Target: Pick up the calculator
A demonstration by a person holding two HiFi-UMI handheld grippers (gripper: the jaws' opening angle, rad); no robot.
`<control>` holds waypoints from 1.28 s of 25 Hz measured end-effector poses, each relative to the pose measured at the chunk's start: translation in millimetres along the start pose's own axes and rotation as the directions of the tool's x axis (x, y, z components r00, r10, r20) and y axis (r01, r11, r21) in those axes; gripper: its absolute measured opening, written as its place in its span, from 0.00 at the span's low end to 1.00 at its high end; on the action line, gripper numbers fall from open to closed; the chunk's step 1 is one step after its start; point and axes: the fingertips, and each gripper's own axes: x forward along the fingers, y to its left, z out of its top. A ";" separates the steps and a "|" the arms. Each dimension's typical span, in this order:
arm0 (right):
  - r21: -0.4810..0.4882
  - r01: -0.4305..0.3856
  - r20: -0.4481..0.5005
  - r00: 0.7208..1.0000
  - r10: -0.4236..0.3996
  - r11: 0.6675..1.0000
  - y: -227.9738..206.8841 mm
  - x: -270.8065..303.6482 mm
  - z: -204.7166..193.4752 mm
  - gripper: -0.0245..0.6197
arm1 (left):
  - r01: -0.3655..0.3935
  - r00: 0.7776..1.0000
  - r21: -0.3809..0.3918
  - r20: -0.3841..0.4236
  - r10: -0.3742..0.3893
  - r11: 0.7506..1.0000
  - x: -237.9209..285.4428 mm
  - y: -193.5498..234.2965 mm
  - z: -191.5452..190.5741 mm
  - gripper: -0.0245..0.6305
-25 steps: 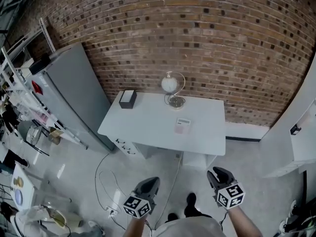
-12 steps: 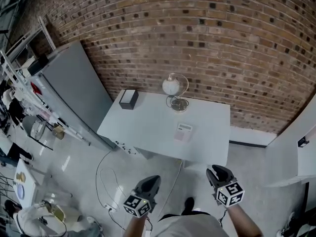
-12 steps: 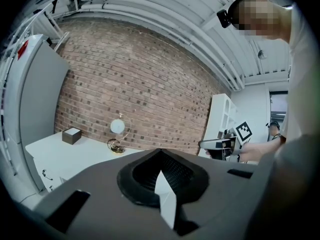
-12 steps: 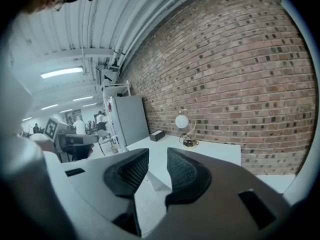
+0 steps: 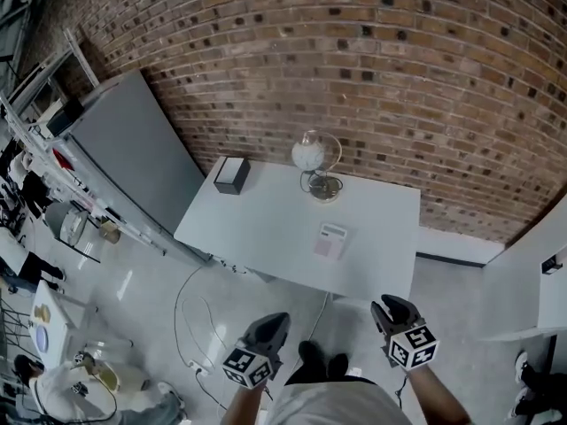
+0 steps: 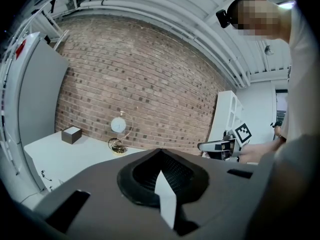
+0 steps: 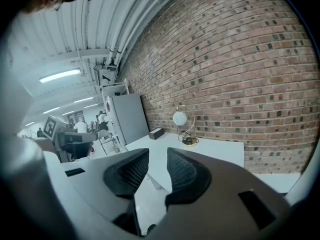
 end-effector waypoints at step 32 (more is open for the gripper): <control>-0.004 0.131 -0.133 0.982 -0.130 0.991 -88.7 213.2 30.8 0.24 | 0.195 0.974 0.004 -0.121 -0.194 0.981 164.7 184.0 20.1 0.06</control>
